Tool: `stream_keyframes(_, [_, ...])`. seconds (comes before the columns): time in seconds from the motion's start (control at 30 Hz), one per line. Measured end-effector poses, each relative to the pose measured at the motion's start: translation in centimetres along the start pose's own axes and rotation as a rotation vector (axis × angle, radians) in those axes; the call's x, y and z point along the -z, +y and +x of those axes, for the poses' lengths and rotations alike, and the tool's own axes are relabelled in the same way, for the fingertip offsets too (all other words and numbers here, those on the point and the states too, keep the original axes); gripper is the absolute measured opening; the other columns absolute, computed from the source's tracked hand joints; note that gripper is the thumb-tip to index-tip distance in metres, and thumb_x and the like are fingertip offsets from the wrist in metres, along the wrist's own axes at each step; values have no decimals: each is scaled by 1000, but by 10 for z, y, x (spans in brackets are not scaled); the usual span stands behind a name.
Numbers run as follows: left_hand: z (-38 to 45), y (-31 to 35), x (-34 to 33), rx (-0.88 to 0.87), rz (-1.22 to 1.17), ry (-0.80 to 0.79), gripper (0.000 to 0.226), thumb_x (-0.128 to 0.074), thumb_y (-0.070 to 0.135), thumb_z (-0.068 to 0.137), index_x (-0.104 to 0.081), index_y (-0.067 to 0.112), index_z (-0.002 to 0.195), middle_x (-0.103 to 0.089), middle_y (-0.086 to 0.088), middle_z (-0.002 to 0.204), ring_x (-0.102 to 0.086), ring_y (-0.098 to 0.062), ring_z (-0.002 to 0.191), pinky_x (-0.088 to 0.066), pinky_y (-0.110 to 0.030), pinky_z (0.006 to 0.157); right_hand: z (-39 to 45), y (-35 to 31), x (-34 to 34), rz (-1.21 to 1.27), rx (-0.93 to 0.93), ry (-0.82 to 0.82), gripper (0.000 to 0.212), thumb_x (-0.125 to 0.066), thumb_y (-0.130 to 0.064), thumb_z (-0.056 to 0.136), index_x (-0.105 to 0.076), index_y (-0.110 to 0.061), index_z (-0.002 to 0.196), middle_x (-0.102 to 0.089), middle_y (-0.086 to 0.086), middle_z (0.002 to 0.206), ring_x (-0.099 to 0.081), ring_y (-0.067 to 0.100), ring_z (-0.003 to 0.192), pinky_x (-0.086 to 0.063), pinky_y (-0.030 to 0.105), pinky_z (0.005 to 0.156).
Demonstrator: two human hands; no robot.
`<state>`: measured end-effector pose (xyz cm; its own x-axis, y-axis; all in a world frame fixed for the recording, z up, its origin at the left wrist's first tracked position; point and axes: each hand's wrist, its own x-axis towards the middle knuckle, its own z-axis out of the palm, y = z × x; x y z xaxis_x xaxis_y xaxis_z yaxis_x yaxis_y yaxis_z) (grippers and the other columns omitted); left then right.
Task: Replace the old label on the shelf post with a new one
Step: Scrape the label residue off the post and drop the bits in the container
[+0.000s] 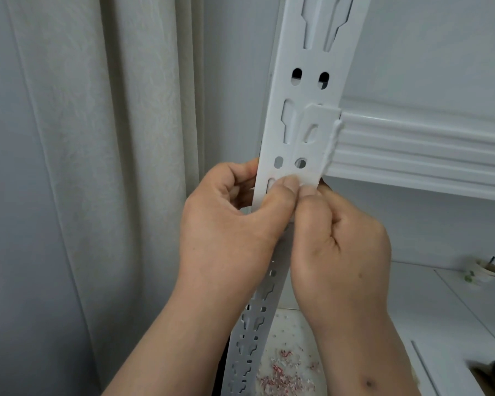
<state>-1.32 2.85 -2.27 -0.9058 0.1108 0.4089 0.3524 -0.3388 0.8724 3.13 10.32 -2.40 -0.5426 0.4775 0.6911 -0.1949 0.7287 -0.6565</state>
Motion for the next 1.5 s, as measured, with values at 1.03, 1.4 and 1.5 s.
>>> stream_keyframes(1.03, [3, -4, 6, -74, 23, -20, 16, -65, 6, 88, -75, 14, 97, -79, 8, 87, -74, -3, 84, -53, -12, 71, 3, 3, -3, -195, 14, 46, 33, -41, -44, 84, -48, -21, 60, -39, -2, 43, -40, 14, 46, -28, 20, 42])
stream_keyframes(1.4, [4, -5, 4, -90, 26, 0, 16, -65, 5, 88, -75, 13, 97, -79, 9, 85, -73, 0, 80, -53, -11, 69, 4, 2, -2, -305, 71, 61, 32, -34, -40, 86, -46, -23, 62, -42, -3, 46, -39, 11, 44, -27, 15, 44])
stream_keyframes(1.5, [3, -5, 4, -97, 28, 10, 15, -65, 6, 87, -75, 12, 96, -79, 10, 85, -71, 5, 75, -49, -6, 66, 3, 3, -2, -280, 73, 52, 36, -28, -39, 84, -51, -19, 64, -47, -2, 49, -41, 16, 46, -30, 27, 44])
